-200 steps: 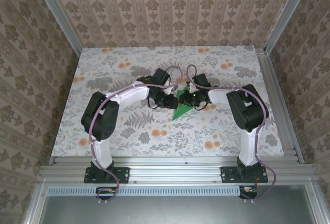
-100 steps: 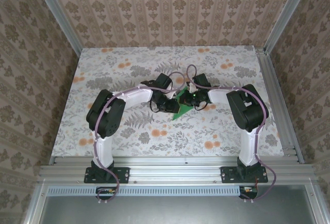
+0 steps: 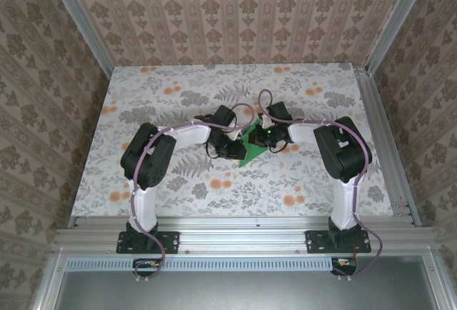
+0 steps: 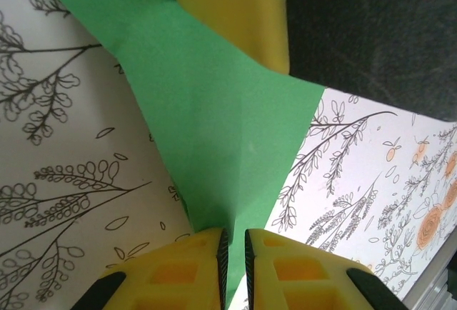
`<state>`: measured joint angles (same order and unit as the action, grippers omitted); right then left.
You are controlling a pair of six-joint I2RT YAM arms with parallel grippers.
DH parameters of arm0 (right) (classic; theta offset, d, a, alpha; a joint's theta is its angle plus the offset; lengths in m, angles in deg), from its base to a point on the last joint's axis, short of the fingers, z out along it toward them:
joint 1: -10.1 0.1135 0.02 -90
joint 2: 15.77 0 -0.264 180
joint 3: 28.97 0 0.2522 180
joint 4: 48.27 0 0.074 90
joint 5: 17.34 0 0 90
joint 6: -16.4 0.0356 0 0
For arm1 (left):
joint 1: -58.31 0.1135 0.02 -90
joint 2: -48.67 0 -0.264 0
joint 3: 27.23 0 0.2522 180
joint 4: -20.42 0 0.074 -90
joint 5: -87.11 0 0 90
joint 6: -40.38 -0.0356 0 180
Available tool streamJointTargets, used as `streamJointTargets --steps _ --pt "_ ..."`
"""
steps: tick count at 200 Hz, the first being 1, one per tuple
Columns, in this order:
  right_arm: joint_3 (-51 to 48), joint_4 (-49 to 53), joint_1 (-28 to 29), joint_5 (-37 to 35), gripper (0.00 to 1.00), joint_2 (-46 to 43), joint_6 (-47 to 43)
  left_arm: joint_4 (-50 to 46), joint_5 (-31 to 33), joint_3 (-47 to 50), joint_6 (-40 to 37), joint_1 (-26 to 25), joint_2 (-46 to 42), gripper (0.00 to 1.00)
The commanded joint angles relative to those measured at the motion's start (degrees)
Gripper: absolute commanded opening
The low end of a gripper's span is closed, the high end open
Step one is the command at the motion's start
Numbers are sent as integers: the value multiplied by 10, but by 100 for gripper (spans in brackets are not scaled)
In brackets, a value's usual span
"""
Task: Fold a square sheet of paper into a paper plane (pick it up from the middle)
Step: Fourth fold the wing at the center of the table.
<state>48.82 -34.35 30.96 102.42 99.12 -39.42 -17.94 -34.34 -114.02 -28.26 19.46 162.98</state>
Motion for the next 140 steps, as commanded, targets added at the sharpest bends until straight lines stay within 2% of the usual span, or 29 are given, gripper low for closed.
streamJointTargets --steps 1,92,140 --pt "-12 47 -6 -36 10 20 -19 5 -13 13 -1 4 14 17" --pt "-12 47 -9 -37 11 13 -19 3 8 38 -12 6 22 16" --pt "-13 26 -13 -22 16 -18 -3 3 31 65 -21 5 23 14"
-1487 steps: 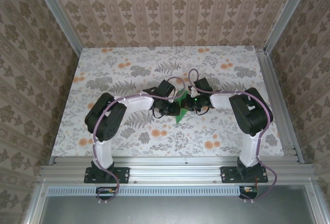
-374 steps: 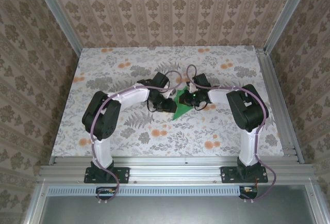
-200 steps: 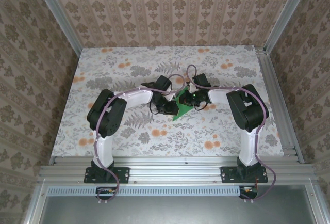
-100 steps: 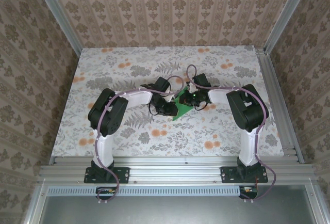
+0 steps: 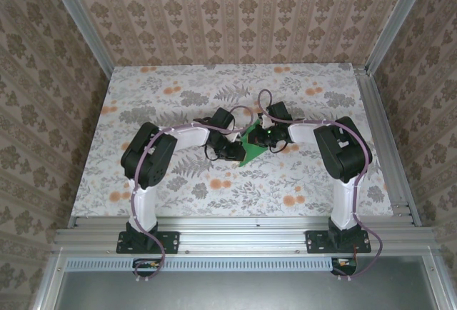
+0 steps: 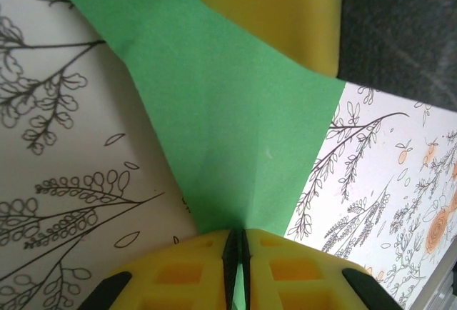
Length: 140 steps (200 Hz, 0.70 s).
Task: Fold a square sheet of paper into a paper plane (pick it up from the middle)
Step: Fourth fold the wing at the center of the table.
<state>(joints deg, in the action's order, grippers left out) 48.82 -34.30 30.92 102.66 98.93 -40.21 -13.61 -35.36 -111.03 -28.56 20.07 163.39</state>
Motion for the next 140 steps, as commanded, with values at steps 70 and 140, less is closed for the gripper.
streamJointTargets --steps 70,140 --pt "-80 -66 4 33 15 -88 115 -34 51 64 -28 -2 12 14" --pt "-123 -130 40 33 10 -65 191 -23 49 70 -28 -3 9 14"
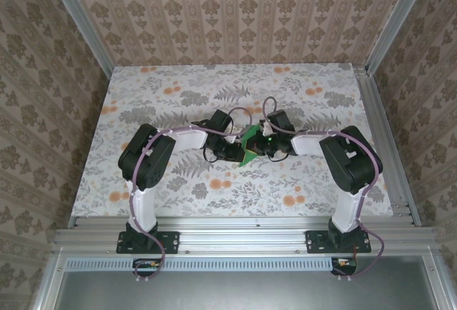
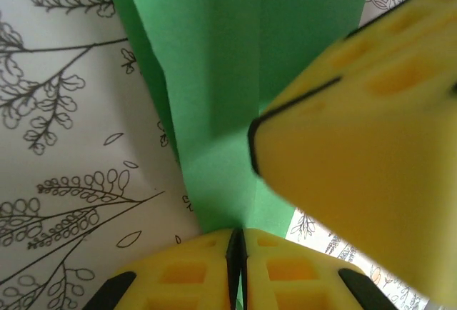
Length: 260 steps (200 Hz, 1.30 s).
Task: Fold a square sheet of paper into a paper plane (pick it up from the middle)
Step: Fourth fold the wing at the center of the table.
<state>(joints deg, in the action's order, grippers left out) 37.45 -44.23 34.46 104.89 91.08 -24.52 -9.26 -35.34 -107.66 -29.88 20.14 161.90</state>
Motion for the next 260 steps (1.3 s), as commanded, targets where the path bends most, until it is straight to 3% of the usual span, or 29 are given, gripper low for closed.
streamJointTargets --steps 1,107,260 --pt "-9 -30 5 11 10 13 34 -67 48 36 -15 -4 24 14" --pt "21 106 5 -69 9 56 -22 -64 52 50 0 -26 -11 14" --pt "15 116 -4 -90 8 78 -40 -105 115 87 -1 -73 -52 14"
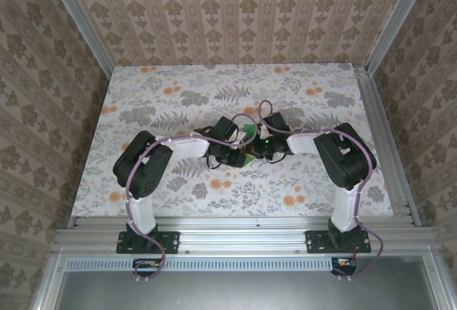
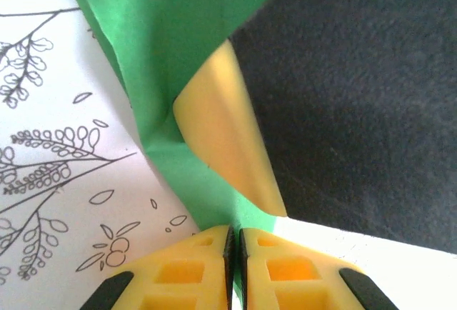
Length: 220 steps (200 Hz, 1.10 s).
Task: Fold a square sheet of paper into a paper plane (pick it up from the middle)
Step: Fourth fold the wing at the center of the table.
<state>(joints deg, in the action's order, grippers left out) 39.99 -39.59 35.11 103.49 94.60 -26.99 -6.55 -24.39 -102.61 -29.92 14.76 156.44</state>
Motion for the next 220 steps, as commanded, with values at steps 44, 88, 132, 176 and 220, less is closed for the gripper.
streamJointTargets --steps 44,88,132,176,220 --pt "-10 75 -11 -78 7 43 -22 -140 17 47 -1 -26 -7 14" --pt "-10 74 -11 -73 7 44 -27 -155 20 54 -2 -29 -29 14" --pt "-11 71 -12 -63 8 39 -31 -148 -19 34 12 -19 -69 14" --pt "-11 53 -12 -44 8 36 -24 -108 -57 -7 35 -9 -90 15" --pt "-16 33 -13 -20 8 31 -9 -63 -65 -29 40 3 -51 15"
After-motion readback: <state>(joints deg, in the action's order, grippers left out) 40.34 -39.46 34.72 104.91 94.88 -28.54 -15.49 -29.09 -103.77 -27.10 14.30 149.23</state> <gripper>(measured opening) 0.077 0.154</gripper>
